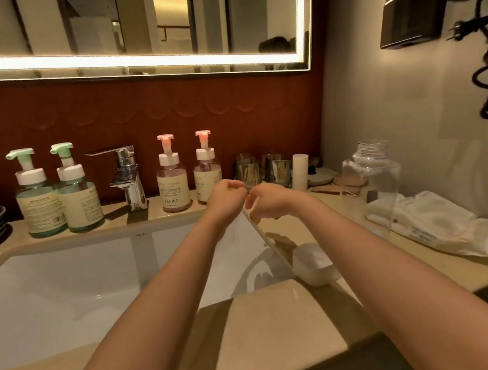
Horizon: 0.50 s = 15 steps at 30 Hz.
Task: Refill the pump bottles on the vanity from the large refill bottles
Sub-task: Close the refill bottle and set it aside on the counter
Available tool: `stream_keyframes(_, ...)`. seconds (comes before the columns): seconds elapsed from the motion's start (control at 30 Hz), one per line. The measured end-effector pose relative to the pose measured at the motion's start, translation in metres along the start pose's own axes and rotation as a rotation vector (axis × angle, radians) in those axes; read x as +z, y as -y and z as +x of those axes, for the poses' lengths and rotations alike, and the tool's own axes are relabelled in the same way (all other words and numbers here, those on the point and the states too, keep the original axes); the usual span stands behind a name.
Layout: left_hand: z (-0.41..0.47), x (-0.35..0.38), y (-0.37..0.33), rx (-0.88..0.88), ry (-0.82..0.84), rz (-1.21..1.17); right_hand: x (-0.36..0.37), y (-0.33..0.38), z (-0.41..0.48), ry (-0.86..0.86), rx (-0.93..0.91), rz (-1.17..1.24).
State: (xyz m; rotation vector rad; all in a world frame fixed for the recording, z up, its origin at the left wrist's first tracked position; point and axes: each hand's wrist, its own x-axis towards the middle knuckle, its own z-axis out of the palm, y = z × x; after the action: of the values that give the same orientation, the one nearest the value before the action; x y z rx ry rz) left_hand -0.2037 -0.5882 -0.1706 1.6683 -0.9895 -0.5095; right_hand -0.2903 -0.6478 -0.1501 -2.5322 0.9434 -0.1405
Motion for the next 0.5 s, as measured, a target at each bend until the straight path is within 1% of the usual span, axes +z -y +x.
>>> stream_keyframes(0.1, -0.01, 0.004, -0.004, 0.005, 0.005, 0.003, -0.006, -0.001, -0.015, 0.09, 0.005, -0.121)
stream_keyframes(0.23, -0.022, 0.006, -0.009, 0.009, 0.03, 0.018, -0.013, -0.003, -0.038, 0.339, 0.095, -0.258)
stream_keyframes(0.33, -0.03, 0.007, -0.013, 0.011, 0.043, 0.016, -0.014, -0.004, -0.051, 0.478, 0.125, -0.394)
stream_keyframes(0.43, -0.037, 0.011, -0.015, 0.005, 0.048, 0.014, -0.006, -0.007, -0.057, 0.531, 0.163, -0.546)
stream_keyframes(0.5, -0.041, 0.013, -0.015, 0.006, 0.054, 0.024, 0.0, -0.01, -0.058, 0.515, 0.177, -0.636)
